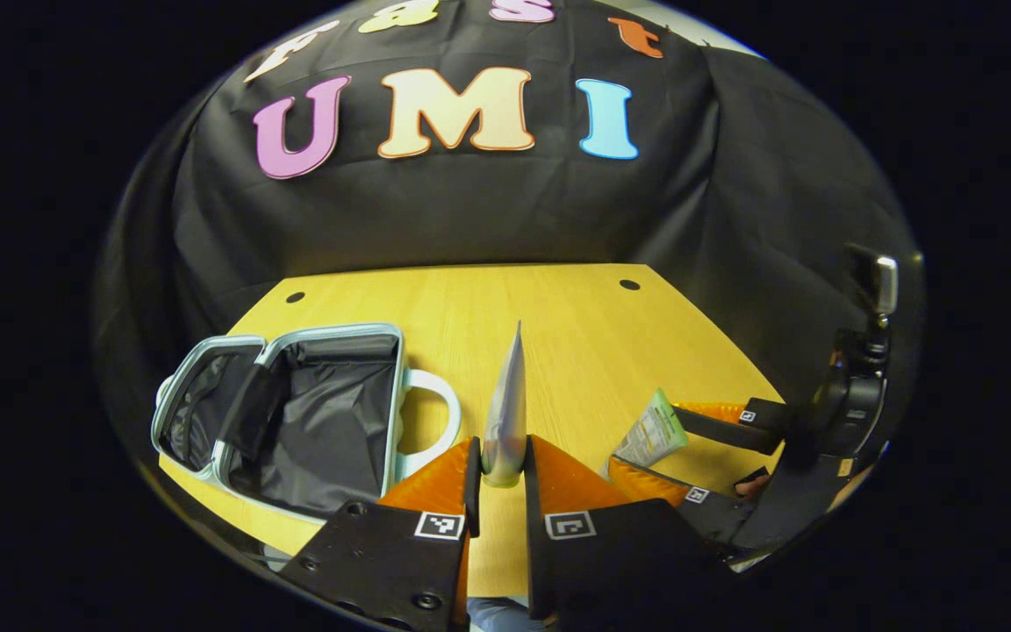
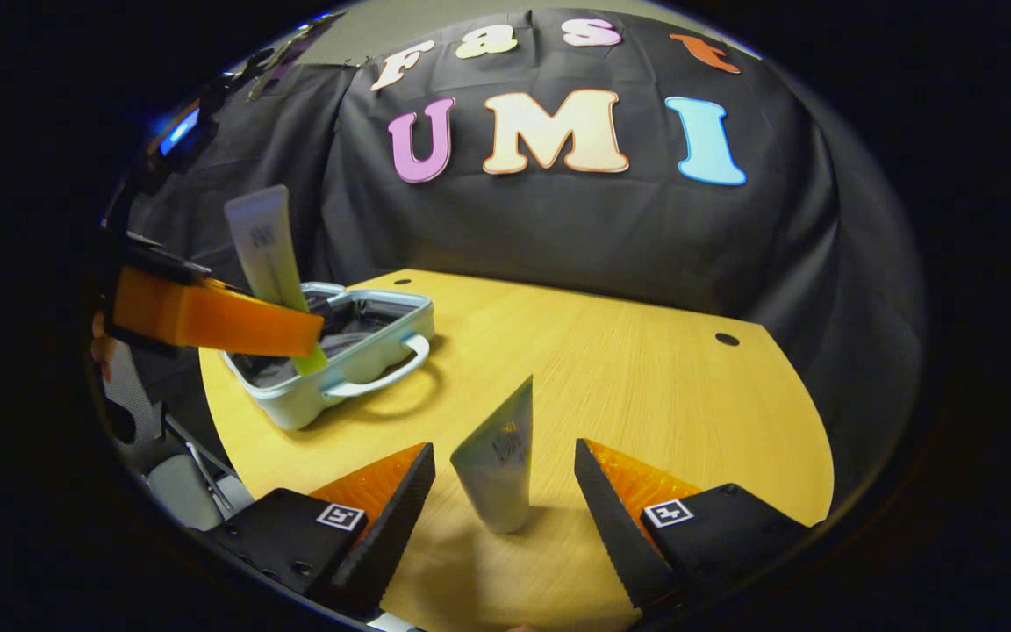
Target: First open the suitcase, pack the skin care products into it, and then close the suitcase.
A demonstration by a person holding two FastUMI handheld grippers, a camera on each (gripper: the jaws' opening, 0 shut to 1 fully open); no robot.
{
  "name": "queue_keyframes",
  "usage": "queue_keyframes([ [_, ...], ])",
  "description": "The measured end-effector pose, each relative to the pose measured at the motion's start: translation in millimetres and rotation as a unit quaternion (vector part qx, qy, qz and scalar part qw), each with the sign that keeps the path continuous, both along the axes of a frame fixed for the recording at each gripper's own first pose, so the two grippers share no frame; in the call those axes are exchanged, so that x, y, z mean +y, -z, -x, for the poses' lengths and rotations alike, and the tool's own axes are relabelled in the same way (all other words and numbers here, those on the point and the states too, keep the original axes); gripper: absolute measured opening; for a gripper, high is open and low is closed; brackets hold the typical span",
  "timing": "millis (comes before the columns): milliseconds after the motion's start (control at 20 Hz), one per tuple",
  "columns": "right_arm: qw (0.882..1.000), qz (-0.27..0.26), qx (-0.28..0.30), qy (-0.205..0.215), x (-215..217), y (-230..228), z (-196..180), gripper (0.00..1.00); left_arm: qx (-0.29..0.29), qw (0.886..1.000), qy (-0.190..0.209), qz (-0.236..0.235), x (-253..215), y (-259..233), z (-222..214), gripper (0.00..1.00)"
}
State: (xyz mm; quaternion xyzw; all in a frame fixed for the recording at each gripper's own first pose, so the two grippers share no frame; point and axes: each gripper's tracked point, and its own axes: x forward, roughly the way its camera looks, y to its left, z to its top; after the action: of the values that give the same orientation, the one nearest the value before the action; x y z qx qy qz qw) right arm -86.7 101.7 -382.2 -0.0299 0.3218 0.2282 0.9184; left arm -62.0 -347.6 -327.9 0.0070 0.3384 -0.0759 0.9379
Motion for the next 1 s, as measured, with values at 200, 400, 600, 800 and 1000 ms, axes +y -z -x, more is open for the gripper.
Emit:
queue_keyframes([
  [200, 1.000, 0.011, 0.028, -0.002, 4.6, 26.3, 3.7, 0.96, 0.015, 1.000, -0.025, -0.006, 16.8, 5.6, 16.6, 0.19],
  [400, 0.999, 0.030, 0.040, 0.007, 0.4, 37.9, 12.4, 0.63, 0.033, 0.998, -0.047, -0.007, 34.4, 11.1, 25.5, 0.19],
  [600, 0.998, 0.040, 0.047, 0.009, 4.8, 38.3, 10.3, 0.42, 0.037, 0.997, -0.068, -0.011, 59.3, 7.8, 25.2, 0.19],
  [800, 0.996, 0.014, 0.087, 0.019, 14.0, 24.2, 15.4, 0.30, 0.051, 0.994, -0.090, -0.020, 92.5, 8.6, 28.5, 0.19],
  [1000, 0.996, 0.001, 0.089, 0.025, 33.0, -10.8, 6.8, 0.30, 0.078, 0.992, -0.089, -0.037, 130.9, 16.4, 29.4, 0.19],
])
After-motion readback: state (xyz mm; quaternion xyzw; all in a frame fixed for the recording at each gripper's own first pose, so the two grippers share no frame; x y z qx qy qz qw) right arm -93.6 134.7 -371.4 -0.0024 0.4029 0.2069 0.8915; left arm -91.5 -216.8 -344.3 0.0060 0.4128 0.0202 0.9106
